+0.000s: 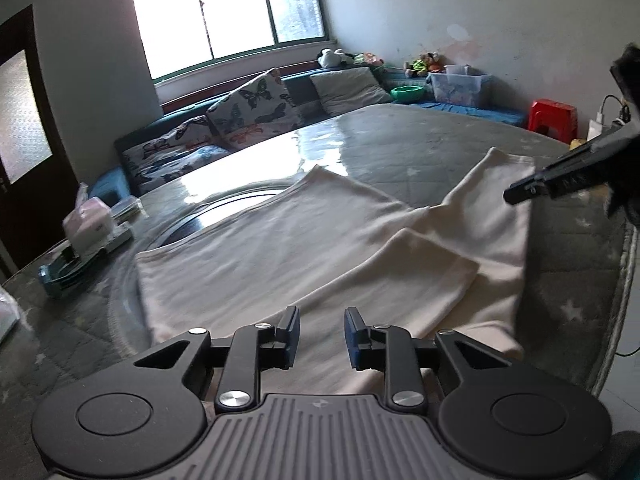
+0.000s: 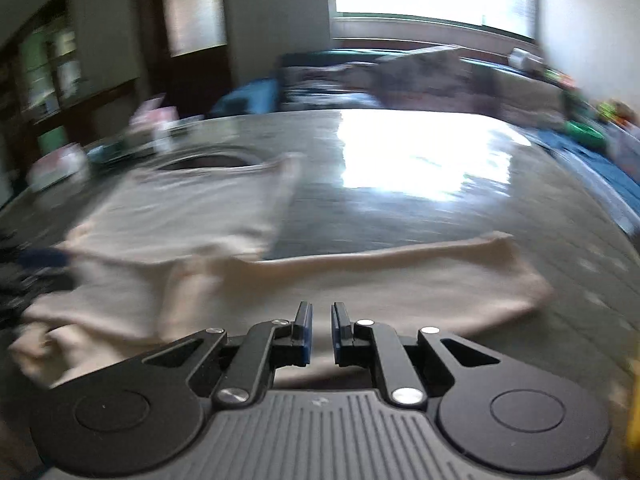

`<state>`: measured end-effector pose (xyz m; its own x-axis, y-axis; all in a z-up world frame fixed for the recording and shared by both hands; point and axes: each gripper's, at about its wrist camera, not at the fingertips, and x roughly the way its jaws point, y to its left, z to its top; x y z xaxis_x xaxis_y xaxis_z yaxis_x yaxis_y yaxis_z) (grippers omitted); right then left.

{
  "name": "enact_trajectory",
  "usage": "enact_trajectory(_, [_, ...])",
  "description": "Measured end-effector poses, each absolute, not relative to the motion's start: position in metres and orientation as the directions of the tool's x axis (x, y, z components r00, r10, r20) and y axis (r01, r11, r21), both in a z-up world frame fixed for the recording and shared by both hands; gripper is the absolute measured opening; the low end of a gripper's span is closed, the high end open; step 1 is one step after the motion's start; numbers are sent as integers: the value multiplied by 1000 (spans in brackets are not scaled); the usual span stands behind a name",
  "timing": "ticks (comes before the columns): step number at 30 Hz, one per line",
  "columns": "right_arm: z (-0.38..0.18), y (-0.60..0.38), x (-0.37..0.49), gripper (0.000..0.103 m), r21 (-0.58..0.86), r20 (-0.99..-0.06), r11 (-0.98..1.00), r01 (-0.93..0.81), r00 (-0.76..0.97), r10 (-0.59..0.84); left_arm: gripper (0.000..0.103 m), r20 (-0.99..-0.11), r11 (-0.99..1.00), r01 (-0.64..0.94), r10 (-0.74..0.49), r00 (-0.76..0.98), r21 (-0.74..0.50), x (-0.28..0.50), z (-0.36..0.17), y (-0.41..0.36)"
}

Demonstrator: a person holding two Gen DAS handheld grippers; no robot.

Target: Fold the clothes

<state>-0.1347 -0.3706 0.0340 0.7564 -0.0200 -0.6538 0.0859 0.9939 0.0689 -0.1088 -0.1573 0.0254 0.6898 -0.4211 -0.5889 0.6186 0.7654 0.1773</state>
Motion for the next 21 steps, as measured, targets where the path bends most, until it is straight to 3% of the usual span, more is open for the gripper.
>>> enact_trajectory(2, [31, -392, -133, 12, 53, -654, 984, 171, 750, -95, 35, -591, 762, 623, -424, 687, 177, -109, 24, -162])
enact_trajectory(3, [29, -400, -133, 18, 47, -653, 978, 204, 747, -124, 36, -591, 760, 625, -425, 686, 178, -109, 24, -164])
enact_trajectory(8, [21, -442, -131, 29, 28, -646, 933, 359, 719, -257, 37, -596, 758, 626, -422, 683, 181, -109, 22, -169])
enact_trajectory(10, [19, -455, -130, 38, 35, -641, 913, 406, 711, -291, 38, -598, 760, 623, -416, 685, 185, -109, 22, -170])
enact_trajectory(21, [4, -482, -125, 38, 120, -638, 871, 476, 709, -300, 45, -607, 767, 612, -397, 688, 192, -108, 20, -171])
